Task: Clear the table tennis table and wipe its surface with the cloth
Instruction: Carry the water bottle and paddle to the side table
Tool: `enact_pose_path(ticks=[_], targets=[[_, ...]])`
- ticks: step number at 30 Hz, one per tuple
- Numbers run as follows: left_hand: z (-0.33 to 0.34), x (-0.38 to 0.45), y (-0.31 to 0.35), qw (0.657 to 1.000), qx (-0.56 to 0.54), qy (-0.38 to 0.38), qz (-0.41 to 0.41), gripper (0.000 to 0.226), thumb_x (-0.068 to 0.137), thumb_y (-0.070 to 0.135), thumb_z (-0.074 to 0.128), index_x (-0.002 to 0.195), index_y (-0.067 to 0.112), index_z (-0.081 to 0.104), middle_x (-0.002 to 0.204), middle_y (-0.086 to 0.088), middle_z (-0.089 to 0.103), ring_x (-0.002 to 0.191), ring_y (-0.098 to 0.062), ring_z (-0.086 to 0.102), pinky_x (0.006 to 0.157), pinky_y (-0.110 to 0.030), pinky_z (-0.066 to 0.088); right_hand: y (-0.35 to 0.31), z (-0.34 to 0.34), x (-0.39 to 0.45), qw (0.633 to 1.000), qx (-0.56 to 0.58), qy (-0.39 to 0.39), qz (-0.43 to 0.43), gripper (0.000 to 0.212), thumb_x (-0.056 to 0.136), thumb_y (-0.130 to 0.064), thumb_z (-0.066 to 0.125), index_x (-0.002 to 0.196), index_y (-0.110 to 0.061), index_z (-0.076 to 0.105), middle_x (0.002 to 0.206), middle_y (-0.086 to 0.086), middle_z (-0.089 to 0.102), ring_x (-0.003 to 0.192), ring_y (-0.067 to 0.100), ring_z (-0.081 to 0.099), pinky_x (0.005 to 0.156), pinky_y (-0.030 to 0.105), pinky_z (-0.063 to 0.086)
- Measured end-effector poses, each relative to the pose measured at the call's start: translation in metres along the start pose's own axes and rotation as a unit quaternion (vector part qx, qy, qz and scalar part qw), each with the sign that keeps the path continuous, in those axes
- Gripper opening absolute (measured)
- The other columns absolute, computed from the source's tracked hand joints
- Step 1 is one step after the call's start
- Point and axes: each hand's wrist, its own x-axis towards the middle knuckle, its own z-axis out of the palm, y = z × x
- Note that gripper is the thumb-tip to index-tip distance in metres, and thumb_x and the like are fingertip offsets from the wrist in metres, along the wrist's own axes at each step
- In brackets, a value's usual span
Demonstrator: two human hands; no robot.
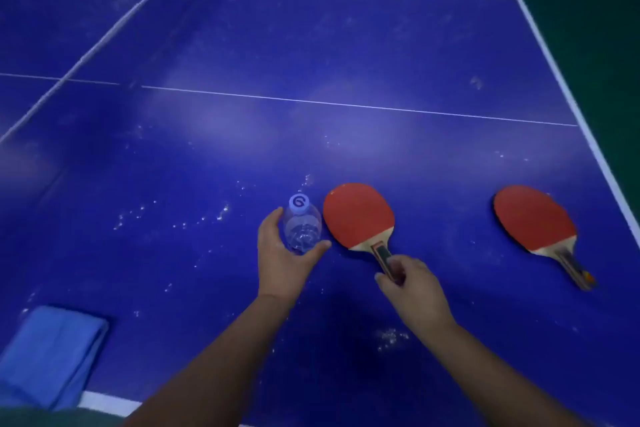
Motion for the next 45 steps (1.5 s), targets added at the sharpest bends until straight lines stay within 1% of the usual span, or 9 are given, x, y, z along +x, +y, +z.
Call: enact_pose_path(ticks=[2,6,11,16,21,27,36,40,45], targets=[[0.008,0.005,-0.002,1.0,-0.014,0.011,-0.004,0.102,0.063,0.049,0.088,0.147,0.024,0.035,0.149,0.005,0.037,0.135,-0.012,0.039,0.108,-0.029,0.037,-0.001,0.005,0.018,0.999,-0.041,0.018,-0.015,0.022,0.09,-0.044,0.068,0.1,-0.028,0.058,0.092,-0.007,0.049,0.071,0.007,0.05,0.059,0.019,0.037],[0.017,0.007,-0.011,0.999,-0.04,0.013,-0.033,0.105,0.06,0.051,0.088,0.147,0.027,0.036,0.147,0.011,0.038,0.133,-0.006,0.039,0.108,-0.031,0.041,0.001,0.014,0.041,0.997,-0.067,0.034,0.017,0.047,0.082,-0.046,0.078,0.115,-0.021,0.056,0.11,0.001,0.05,0.095,0.017,0.053,0.078,0.033,0.052],[0.023,0.011,-0.014,0.997,-0.056,0.032,-0.052,0.104,0.059,0.044,0.092,0.147,0.028,0.038,0.145,0.014,0.043,0.129,-0.002,0.044,0.107,-0.028,0.044,-0.003,0.022,0.062,0.992,-0.106,0.036,0.053,0.064,0.076,-0.053,0.081,0.115,-0.013,0.049,0.108,0.005,0.05,0.096,0.023,0.053,0.078,0.04,0.054],[0.027,0.019,-0.017,0.995,-0.068,0.031,-0.062,0.107,0.055,0.047,0.094,0.145,0.03,0.039,0.143,0.012,0.048,0.13,-0.01,0.049,0.105,-0.038,0.048,-0.002,0.029,0.078,0.993,-0.084,0.028,0.081,0.062,0.071,-0.041,0.088,0.106,-0.011,0.047,0.101,0.006,0.054,0.089,0.027,0.059,0.073,0.045,0.057],[0.029,0.023,-0.012,0.995,-0.066,0.022,-0.065,0.092,0.057,0.04,0.095,0.134,0.035,0.046,0.129,0.017,0.056,0.116,-0.002,0.057,0.093,-0.02,0.051,0.004,0.03,0.089,0.993,-0.074,-0.003,0.093,0.052,0.077,-0.032,0.085,0.103,-0.01,0.046,0.096,0.007,0.061,0.084,0.026,0.062,0.064,0.038,0.051],[0.027,0.029,-0.009,0.998,-0.048,0.004,-0.049,0.078,0.062,0.036,0.093,0.127,0.032,0.05,0.122,0.015,0.059,0.109,-0.002,0.059,0.086,-0.018,0.05,-0.001,0.019,0.084,0.99,-0.081,-0.021,0.117,0.025,0.087,-0.02,0.068,0.096,-0.007,0.048,0.086,0.009,0.06,0.067,0.022,0.056,0.046,0.025,0.032],[0.059,0.013,0.029,0.993,-0.066,-0.083,-0.046,0.068,0.069,0.018,0.09,0.121,0.027,0.047,0.112,0.017,0.058,0.087,0.02,0.055,0.066,0.001,0.04,0.05,-0.061,0.026,0.979,-0.087,0.067,0.174,0.025,0.089,-0.028,0.067,0.1,-0.014,0.05,0.079,-0.004,0.057,0.063,0.012,0.052,0.047,0.027,0.033],[0.092,-0.002,0.051,0.989,-0.067,-0.127,-0.045,0.074,0.068,0.021,0.09,0.128,0.029,0.048,0.123,0.01,0.059,0.099,0.005,0.058,0.067,0.001,0.04,0.095,-0.119,0.01,0.97,-0.09,0.115,0.193,0.026,0.088,-0.031,0.07,0.1,-0.015,0.053,0.088,-0.002,0.062,0.076,0.018,0.056,0.057,0.032,0.039],[0.143,-0.019,0.075,0.985,-0.068,-0.155,-0.046,0.075,0.068,0.023,0.091,0.129,0.03,0.047,0.127,0.01,0.058,0.107,-0.008,0.06,0.07,-0.004,0.041,0.15,-0.186,0.021,0.968,-0.076,0.159,0.181,0.029,0.085,-0.033,0.076,0.087,-0.016,0.053,0.081,-0.002,0.058,0.068,0.012,0.053,0.05,0.027,0.034]])
